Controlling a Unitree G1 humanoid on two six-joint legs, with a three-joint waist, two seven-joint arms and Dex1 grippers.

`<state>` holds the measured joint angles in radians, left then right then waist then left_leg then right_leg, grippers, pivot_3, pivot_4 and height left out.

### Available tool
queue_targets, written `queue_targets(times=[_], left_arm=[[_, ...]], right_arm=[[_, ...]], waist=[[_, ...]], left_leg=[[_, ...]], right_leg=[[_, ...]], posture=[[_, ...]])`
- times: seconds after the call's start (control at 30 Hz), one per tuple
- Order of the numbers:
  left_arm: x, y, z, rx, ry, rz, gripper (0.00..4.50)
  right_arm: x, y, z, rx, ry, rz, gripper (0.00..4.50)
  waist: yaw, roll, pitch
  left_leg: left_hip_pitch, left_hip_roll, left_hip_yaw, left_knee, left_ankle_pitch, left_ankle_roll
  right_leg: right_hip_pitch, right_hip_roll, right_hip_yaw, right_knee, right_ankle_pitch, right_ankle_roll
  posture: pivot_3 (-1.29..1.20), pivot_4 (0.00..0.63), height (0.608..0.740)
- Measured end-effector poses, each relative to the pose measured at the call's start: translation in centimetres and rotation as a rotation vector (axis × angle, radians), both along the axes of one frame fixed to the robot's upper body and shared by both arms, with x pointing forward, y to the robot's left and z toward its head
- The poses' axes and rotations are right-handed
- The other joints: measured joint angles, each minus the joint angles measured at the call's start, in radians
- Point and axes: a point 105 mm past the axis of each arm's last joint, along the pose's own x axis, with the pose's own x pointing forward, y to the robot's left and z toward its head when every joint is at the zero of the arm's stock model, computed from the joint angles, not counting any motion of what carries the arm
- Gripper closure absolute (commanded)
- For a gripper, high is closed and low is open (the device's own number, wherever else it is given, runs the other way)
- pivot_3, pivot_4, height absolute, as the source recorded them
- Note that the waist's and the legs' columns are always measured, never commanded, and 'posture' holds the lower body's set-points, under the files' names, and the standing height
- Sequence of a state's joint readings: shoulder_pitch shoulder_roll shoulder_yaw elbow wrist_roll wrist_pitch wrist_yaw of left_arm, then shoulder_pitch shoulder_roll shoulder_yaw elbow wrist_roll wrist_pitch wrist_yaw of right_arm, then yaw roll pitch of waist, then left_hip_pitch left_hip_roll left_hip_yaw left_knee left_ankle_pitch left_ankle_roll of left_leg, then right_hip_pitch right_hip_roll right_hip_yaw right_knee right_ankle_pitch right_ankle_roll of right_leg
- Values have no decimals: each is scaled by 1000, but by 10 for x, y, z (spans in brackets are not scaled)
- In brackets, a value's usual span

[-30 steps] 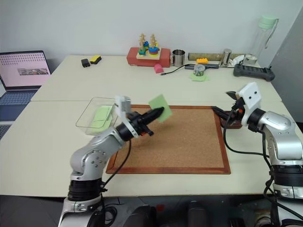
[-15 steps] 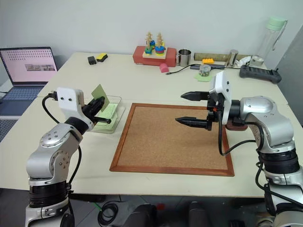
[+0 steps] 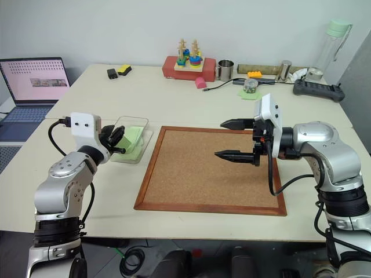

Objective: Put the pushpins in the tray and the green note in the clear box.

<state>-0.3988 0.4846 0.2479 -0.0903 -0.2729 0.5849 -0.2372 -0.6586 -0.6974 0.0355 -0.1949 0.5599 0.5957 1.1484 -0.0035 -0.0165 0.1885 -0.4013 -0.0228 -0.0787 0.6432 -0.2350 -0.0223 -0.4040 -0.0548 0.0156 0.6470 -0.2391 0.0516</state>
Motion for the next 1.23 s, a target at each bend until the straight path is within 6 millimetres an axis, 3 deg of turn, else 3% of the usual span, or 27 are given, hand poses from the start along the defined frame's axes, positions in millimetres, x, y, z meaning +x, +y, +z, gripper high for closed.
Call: queue_targets(times=[0.07, 0.27, 0.47, 0.6, 0.73, 0.9, 1.1, 1.23], left_arm=[[-1, -2, 3, 4, -12, -15, 1973], [-11, -5, 15, 39, -81, -37, 1973], [-44, -3, 24, 77, -132, -164, 1973], [-66, 1, 17, 69, -99, -234, 1973], [-87, 32, 6, 100, 29, -195, 1973], [-111, 44, 5, 240, 205, -336, 1973], [-123, 75, 6, 314, 320, -386, 1973], [-124, 77, 10, 321, 324, -422, 1973]], right_arm=[[0, 0, 0, 2, 1, -2, 211], [3, -3, 1, 16, -12, -39, 211], [12, -21, -11, 45, -77, -160, 211], [17, -46, -19, 46, -115, -287, 211], [8, -93, -37, -61, -30, -401, 211], [-11, -153, -36, -264, 49, -466, 211], [-21, -194, -33, -375, 112, -519, 211], [-21, -199, -31, -377, 107, -517, 211]], waist=[[0, 0, 0], [0, 0, 0], [-1, 0, 0], [0, -1, 0], [3, -1, 0], [1, -1, 0], [-3, 0, 0], [-5, 0, 0]], left_leg=[[0, 0, 0, 0, 0, 0], [0, 0, 0, 0, 0, 0], [0, 1, 1, -1, 0, 0], [0, 1, 2, 0, 0, 0], [0, 1, 3, 0, 0, 0], [1, 3, 7, 0, 0, 0], [2, 5, 10, -1, 0, 0], [2, 6, 10, -1, 0, 0]], right_leg=[[0, 0, 0, 0, 0, 0], [0, 0, 1, 0, 0, 0], [-1, 0, 1, -1, 0, 0], [0, 0, 1, -1, 0, -1], [0, 0, 1, 0, -1, -1], [0, 0, 1, -1, -6, -5], [-1, 1, 1, 0, -7, -7], [-1, 1, 2, -1, -7, -7]], posture=[[0, 150, 740], [0, 150, 740], [0, 150, 740], [0, 150, 740], [0, 150, 740], [0, 150, 740], [0, 150, 740], [0, 150, 740]])
